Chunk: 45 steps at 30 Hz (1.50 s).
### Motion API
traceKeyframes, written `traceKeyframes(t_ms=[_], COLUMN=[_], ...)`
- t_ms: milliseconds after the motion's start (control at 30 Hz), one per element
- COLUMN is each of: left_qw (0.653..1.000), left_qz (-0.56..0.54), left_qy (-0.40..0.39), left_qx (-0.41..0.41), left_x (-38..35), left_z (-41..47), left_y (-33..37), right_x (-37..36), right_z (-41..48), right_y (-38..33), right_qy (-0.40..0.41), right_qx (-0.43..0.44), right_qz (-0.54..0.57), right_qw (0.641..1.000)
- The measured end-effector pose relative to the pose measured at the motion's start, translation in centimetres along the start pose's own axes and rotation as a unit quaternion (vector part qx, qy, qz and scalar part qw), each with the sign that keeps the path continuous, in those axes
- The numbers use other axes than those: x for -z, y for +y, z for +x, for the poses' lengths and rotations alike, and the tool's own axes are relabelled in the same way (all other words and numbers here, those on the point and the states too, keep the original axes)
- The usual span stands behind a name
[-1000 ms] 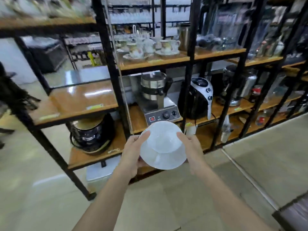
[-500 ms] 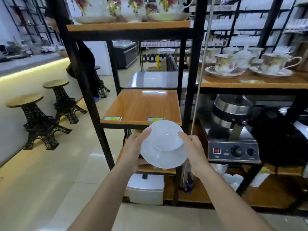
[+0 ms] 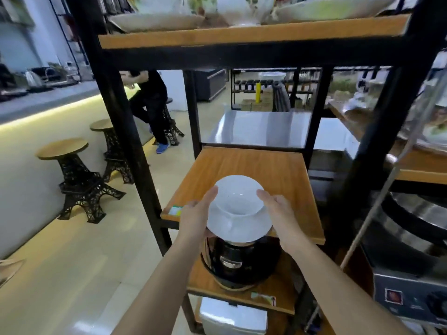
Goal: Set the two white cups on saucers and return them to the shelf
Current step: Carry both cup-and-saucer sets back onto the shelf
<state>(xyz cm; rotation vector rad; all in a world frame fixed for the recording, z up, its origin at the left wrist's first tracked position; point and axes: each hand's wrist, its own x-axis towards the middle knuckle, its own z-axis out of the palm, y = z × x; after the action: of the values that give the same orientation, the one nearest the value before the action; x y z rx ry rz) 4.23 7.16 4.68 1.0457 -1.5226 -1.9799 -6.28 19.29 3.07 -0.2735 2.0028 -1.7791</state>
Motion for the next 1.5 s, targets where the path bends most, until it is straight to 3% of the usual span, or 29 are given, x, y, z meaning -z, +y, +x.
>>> traceKeyframes(t_ms=[333, 533, 1100, 1500], left_qw=[0.996, 0.998, 0.995, 0.98], left_qz=[0.068, 0.048, 0.043, 0.175], left_qy=[0.063, 0.045, 0.08, 0.093], left_qx=[0.009, 0.019, 0.047, 0.025], left_x=[0.6, 1.4, 1.2, 1.6], left_z=[14.7, 19.5, 23.0, 24.5], left_y=[3.7, 3.5, 2.5, 1.6], right_x=[-6.4, -9.0, -11.1, -10.6], right_z=[11.8, 16.4, 20.5, 21.3], right_y=[-1.7, -1.3, -0.4, -0.6], right_qy=[0.02, 0.021, 0.026, 0.041], right_qx=[-0.011, -0.002, -0.014, -0.04], right_qz=[-0.065, -0.09, -0.129, -0.177], right_qw=[0.998, 0.996, 0.991, 0.983])
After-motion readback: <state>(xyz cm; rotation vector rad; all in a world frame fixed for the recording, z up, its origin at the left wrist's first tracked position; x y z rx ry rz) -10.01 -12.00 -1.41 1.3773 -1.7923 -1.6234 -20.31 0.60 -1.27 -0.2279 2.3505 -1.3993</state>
